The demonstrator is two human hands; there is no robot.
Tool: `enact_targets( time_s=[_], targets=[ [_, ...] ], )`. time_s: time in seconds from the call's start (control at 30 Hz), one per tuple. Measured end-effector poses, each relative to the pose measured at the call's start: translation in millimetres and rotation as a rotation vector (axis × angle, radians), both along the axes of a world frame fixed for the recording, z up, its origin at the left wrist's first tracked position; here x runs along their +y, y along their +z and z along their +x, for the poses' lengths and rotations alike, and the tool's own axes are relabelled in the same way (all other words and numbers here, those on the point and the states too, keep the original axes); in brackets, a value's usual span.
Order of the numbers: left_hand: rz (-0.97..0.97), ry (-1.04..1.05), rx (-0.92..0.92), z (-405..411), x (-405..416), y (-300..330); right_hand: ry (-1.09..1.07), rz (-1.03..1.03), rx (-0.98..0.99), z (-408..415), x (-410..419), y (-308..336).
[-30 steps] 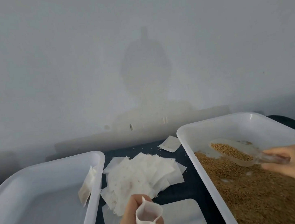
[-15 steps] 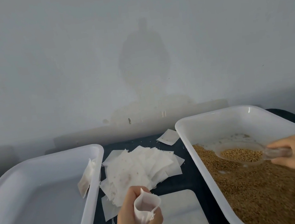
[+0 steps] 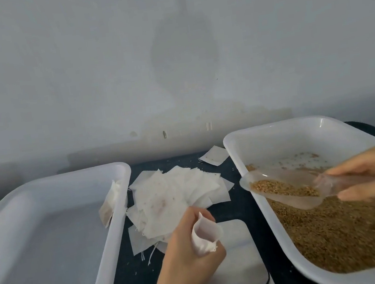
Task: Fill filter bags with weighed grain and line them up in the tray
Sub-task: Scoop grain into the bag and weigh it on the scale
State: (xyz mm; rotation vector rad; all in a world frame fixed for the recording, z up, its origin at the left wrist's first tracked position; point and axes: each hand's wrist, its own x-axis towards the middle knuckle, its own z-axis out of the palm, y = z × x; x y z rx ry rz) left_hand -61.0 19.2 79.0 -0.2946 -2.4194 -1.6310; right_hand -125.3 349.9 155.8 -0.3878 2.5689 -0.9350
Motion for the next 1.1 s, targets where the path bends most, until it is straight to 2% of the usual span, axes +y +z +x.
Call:
enact_targets(
  time_s=[0.1, 0.33, 0.9, 1.1],
  targets=[
    [-0.049, -0.001, -0.011, -1, 2, -2, 0.166, 0.025, -0.042, 2, -19, 18],
    [-0.121, -0.029, -0.029, 0, 4, 2, 0.317, 0.079, -0.039, 6, -48, 41],
    [-0.234, -0.062, -0.080, 0, 12, 1, 0.364, 0.307, 0.267, 11, -74, 62],
    [-0.247, -0.075, -0.073, 1, 13, 3, 0.411, 0.375, 0.297, 8, -77, 71]
  ],
)
